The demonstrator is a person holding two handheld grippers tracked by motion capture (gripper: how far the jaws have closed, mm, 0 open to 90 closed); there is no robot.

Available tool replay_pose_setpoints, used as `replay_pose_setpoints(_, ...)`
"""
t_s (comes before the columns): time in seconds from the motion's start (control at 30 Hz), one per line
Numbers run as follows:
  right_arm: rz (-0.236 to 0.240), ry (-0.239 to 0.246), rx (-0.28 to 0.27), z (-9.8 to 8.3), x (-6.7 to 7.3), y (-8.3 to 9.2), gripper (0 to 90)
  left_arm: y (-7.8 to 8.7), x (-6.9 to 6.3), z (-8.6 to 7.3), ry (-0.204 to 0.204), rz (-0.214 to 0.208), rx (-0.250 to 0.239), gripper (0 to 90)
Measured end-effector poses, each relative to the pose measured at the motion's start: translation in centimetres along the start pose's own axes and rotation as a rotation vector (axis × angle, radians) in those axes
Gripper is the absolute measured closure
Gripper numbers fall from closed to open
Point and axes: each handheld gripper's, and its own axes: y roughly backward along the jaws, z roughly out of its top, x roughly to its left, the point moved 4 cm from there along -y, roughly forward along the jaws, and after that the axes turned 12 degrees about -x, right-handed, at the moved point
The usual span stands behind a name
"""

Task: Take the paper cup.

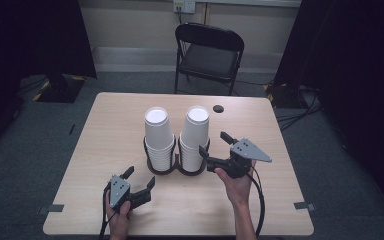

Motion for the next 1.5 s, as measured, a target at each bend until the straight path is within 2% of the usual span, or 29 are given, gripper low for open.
replay_pose_setpoints(0.23, 0.031, -0.013, -0.006, 1.9, 0.0, -2.1, 12.9, 0.0, 0.0, 0.0, 0.0, -0.005, 0.003, 17.9)
replay_pose_setpoints(0.37, 0.044, -0.004, 0.003, 2.4, -0.1, -3.5, 13.1, 0.1, 0.0, 0.0, 0.002, -0.006, -0.007, 17.9)
replay_pose_setpoints(0.43, 0.046, -0.014, -0.003, 2.6, -0.2, -4.0, 13.1, 0.1, 0.0, 0.0, 0.005, -0.009, -0.007, 17.9)
replay_pose_setpoints(0.53, 0.05, -0.018, 0.016, 2.6, -0.6, -4.8, 13.0, 0.1, 0.0, 0.0, 0.004, -0.008, -0.008, 17.9)
replay_pose_setpoints(0.7, 0.048, -0.019, 0.054, 2.2, -0.7, -6.2, 13.1, 0.2, 0.1, 0.0, 0.004, -0.014, -0.016, 17.9)
replay_pose_setpoints(0.8, 0.068, -0.053, 0.072, 1.5, -0.7, -6.9, 13.1, 0.2, 0.1, 0.0, 0.003, -0.013, -0.017, 17.8)
replay_pose_setpoints(0.93, 0.071, -0.05, 0.103, 0.4, -0.6, -7.6, 12.8, 0.2, 0.1, 0.0, 0.004, -0.013, -0.019, 17.9)
replay_pose_setpoints(1.5, 0.061, -0.053, 0.167, -2.0, -0.7, -8.3, 12.0, 0.2, 0.1, 0.0, 0.003, -0.012, -0.018, 17.7)
